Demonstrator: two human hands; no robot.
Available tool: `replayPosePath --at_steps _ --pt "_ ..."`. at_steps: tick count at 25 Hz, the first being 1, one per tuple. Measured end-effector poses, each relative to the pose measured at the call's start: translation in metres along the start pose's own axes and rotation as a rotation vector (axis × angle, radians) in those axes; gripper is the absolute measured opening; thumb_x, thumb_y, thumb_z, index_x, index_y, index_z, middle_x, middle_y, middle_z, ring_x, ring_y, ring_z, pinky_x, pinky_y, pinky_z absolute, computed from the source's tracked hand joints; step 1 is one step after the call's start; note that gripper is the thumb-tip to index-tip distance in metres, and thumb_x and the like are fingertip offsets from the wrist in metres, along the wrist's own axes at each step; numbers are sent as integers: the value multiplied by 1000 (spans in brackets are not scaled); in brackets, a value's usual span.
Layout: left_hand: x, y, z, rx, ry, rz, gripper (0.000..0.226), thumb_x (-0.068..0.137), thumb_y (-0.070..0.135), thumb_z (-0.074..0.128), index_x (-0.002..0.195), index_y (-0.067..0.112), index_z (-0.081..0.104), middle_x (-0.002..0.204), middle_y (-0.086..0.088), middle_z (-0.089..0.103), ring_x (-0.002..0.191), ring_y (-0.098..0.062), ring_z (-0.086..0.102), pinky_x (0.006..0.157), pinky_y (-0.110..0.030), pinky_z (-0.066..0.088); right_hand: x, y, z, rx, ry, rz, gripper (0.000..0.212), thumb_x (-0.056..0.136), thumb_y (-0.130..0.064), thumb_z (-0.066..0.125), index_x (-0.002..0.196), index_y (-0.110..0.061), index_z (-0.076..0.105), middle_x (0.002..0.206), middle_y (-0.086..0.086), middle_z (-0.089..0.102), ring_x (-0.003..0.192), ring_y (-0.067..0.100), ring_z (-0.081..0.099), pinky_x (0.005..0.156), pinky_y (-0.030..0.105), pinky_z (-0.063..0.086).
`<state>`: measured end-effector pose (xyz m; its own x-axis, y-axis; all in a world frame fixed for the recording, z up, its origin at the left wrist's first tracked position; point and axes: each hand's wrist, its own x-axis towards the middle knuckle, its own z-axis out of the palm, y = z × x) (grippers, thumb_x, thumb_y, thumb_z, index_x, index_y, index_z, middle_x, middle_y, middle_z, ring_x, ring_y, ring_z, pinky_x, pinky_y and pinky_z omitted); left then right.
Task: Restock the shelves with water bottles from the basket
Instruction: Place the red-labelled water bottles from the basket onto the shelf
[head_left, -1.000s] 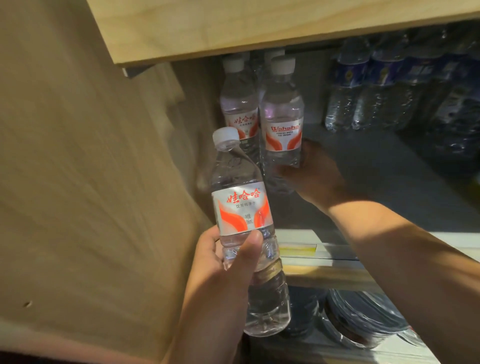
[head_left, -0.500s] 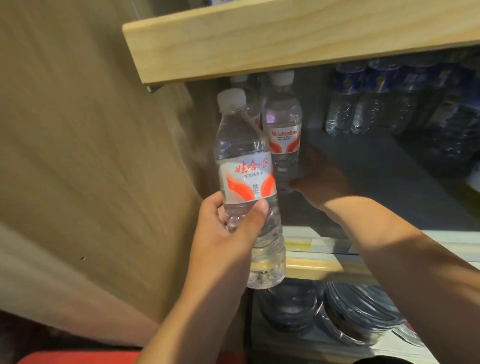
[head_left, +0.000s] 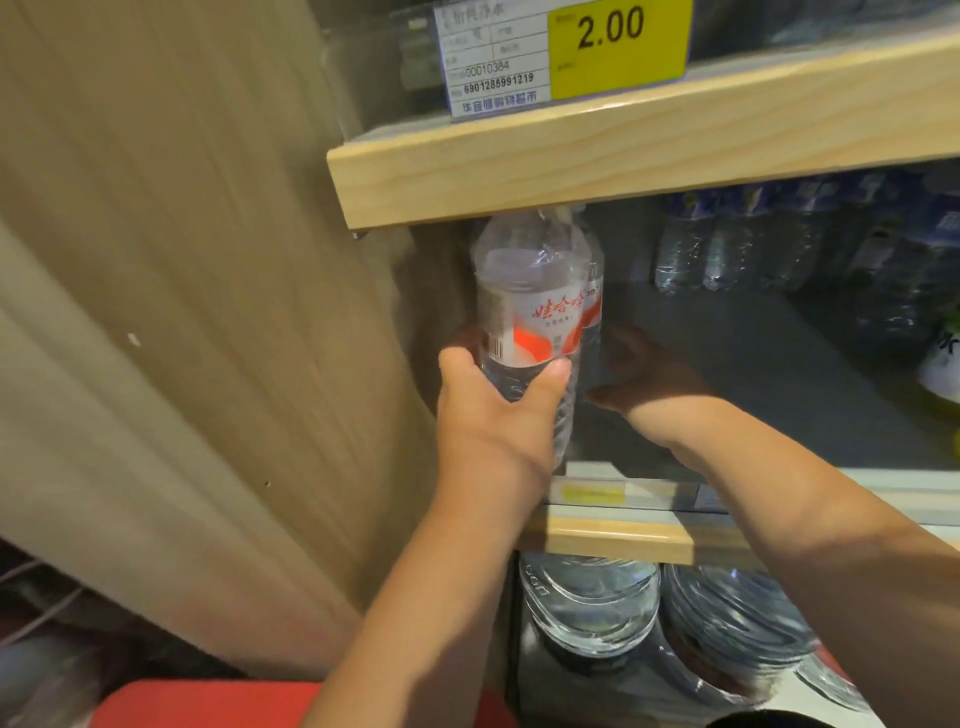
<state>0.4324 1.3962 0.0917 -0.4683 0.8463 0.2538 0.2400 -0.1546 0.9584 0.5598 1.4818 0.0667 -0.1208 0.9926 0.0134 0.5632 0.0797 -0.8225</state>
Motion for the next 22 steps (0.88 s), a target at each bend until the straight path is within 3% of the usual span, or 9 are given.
replayPosePath --at_steps 3,7,10,14,17,22 --pt "8 -1 5 105 34 -26 38 77 20 77 82 26 39 102 -7 63 90 -20 61 78 -29 48 -3 3 -2 68 -7 8 70 79 -18 76 141 -24 43 122 2 59 110 25 57 85 27 42" --pt "22 -8 9 -11 67 -39 43 80 7 73 112 18 46 99 1 65 94 -18 64 83 -28 50 -4 2 -6 84 -14 9 70 79 -13 73 141 -23 41 116 2 58 98 19 54 84 28 44" --pt "33 -20 15 -103 118 -87 51 82 7 72 126 12 45 106 -5 67 98 -22 65 85 -31 53 -2 1 -5 82 -31 12 70 79 -15 73 140 -27 42 116 1 61 101 22 59 92 35 49" --pt "38 -39 23 -117 97 -103 53 84 5 70 130 7 45 108 -4 64 94 -17 62 67 -5 47 -3 -3 -2 98 -40 8 66 80 -19 73 137 -33 43 112 -6 61 100 21 60 93 36 50" --pt "45 -48 27 -129 133 -85 48 84 0 67 128 1 47 106 -9 65 86 -16 62 64 -4 46 -5 0 0 149 -52 2 65 79 -21 74 136 -34 45 113 -5 60 100 20 58 94 36 48" --pt "51 -53 31 62 53 7 35 91 6 61 123 8 50 110 0 61 102 -15 60 75 -5 43 -3 2 4 134 -53 26 65 78 -23 74 136 -30 46 123 -4 59 104 20 57 96 41 48"
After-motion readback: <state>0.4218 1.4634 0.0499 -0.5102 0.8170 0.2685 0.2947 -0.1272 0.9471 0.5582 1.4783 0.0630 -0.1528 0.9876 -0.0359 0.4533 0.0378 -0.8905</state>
